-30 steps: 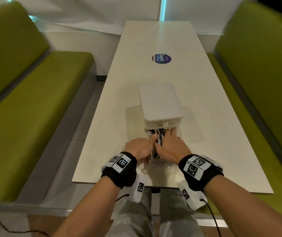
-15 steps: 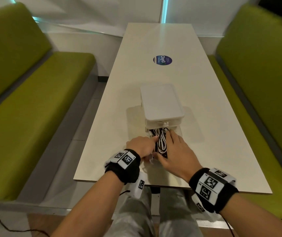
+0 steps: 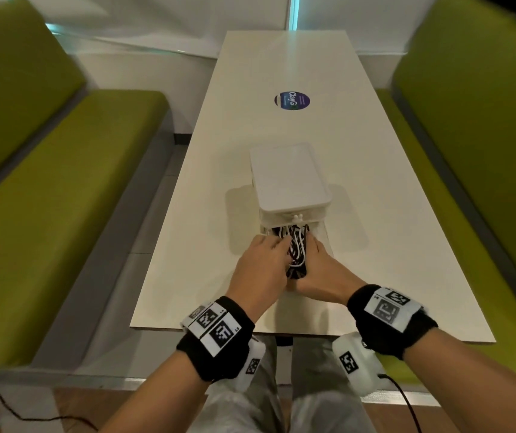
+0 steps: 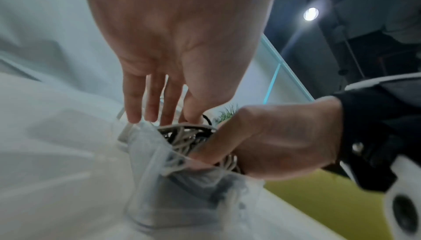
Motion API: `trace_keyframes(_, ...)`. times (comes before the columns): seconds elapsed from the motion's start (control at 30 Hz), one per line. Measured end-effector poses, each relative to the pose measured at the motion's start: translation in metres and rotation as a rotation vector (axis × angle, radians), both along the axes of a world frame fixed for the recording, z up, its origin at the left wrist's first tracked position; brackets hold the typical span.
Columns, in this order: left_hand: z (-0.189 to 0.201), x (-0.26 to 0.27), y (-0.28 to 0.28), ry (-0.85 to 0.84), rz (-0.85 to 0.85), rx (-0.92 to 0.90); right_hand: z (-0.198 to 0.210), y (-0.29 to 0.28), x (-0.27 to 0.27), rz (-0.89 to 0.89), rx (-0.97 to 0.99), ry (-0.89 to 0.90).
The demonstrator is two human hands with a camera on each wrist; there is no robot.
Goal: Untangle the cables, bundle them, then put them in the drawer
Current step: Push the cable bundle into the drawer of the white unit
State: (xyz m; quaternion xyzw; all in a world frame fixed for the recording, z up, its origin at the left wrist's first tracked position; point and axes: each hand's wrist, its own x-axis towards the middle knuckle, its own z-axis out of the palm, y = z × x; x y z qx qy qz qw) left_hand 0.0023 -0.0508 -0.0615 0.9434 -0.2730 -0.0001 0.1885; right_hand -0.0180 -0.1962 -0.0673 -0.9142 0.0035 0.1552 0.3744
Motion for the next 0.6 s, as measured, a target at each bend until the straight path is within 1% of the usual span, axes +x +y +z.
trace_keyframes(0.07,-0.001,0.000,0.000,-0.041,-0.027,0.100,0.003,-0.010,0.002,0.001,0.078,0.000)
trace_keyframes(0.1,0.000,-0.001,0.000,-0.058,-0.025,0.174,0.005,-0.015,0.001,0.019,0.087,0.001)
trace_keyframes(0.17,0.000,-0.006,-0.002,-0.108,-0.032,0.296,0.008,-0.018,0.000,0.101,0.020,0.013)
trace_keyframes(0.23,-0.005,-0.009,-0.005,-0.152,-0.024,0.346,0.009,-0.015,0.001,0.167,-0.059,0.092)
trace_keyframes(0.3,-0.004,-0.009,-0.008,-0.132,-0.039,0.368,0.007,-0.014,0.005,0.181,-0.021,0.112)
trace_keyframes(0.33,-0.001,-0.011,-0.008,-0.109,-0.046,0.391,0.005,-0.014,0.005,0.171,0.003,0.093)
trace_keyframes(0.4,0.005,-0.011,-0.009,-0.070,-0.056,0.468,0.004,-0.015,0.000,0.127,0.010,-0.004)
trace_keyframes(0.47,0.004,-0.009,-0.010,-0.101,-0.058,0.495,0.004,-0.013,-0.011,0.122,-0.111,-0.126)
trace_keyframes(0.53,0.003,-0.008,-0.008,-0.114,-0.054,0.487,0.002,-0.008,-0.019,0.179,-0.246,-0.238)
trace_keyframes(0.57,0.003,-0.007,-0.008,-0.099,-0.056,0.474,0.002,-0.005,-0.021,0.200,-0.281,-0.243)
trace_keyframes(0.6,0.003,-0.007,-0.007,-0.080,-0.062,0.466,0.002,-0.003,-0.022,0.208,-0.305,-0.209)
